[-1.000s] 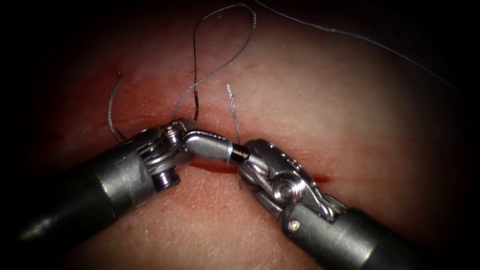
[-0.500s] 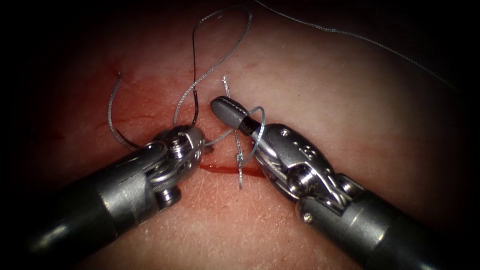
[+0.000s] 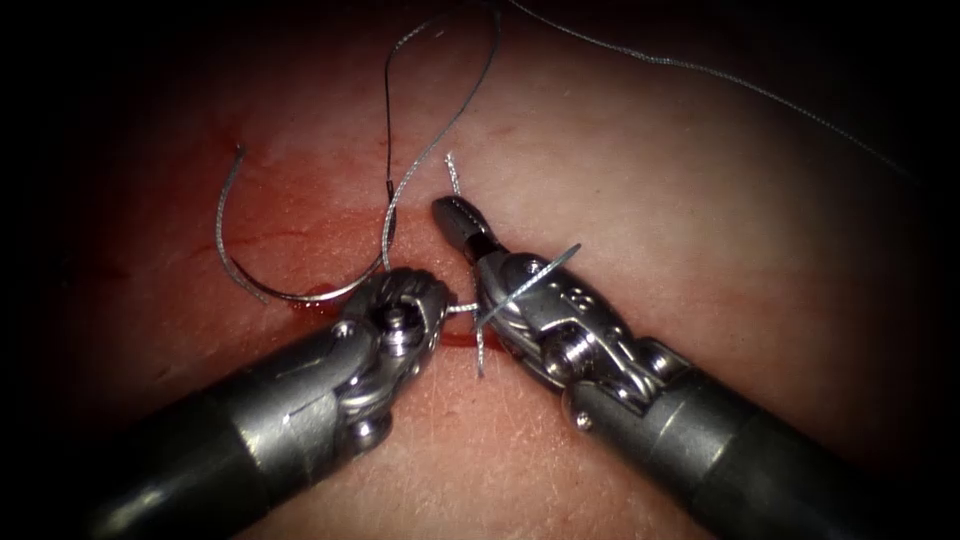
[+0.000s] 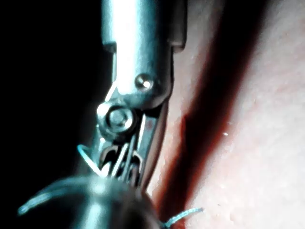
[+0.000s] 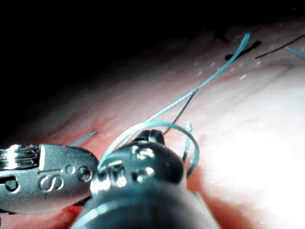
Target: Wound Closure
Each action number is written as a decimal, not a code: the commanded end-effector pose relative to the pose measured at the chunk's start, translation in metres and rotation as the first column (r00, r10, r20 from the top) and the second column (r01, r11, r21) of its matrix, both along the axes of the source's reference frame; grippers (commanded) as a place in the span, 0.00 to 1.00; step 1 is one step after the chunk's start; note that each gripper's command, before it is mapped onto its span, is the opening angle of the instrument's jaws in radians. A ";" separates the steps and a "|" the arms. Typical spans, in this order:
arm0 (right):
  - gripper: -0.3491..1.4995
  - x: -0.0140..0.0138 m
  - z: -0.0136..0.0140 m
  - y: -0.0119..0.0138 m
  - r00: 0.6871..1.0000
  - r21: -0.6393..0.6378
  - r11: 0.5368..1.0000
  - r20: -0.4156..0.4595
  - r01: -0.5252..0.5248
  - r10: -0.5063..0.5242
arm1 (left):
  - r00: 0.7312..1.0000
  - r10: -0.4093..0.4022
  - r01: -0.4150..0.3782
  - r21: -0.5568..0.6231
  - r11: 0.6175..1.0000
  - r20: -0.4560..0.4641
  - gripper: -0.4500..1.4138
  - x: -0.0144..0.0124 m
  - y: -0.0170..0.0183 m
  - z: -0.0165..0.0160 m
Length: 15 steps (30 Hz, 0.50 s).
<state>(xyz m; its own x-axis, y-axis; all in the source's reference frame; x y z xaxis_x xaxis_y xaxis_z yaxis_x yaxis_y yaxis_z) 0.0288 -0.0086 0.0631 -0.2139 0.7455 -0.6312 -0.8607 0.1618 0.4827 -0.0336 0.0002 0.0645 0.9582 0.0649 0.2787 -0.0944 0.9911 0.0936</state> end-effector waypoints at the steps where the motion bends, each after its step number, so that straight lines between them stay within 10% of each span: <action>1: 0.41 0.0003 0.0001 0.0010 1.000 -0.009 1.000 -0.001 -0.004 0.004 | 1.000 -0.005 0.005 -0.015 1.000 0.000 0.00 -0.0002 0.0011 -0.0003; 7: 0.61 -0.0008 0.0024 0.0022 0.998 -0.012 0.998 0.026 -0.055 0.055 | 1.000 -0.017 0.017 -0.020 1.000 -0.006 0.00 -0.0001 0.0012 0.0004; 15: 0.54 -0.0006 0.0048 0.0025 0.999 0.056 0.998 0.028 -0.022 0.020 | 0.999 -0.028 0.028 -0.030 0.999 -0.021 0.00 -0.0002 0.0011 0.0006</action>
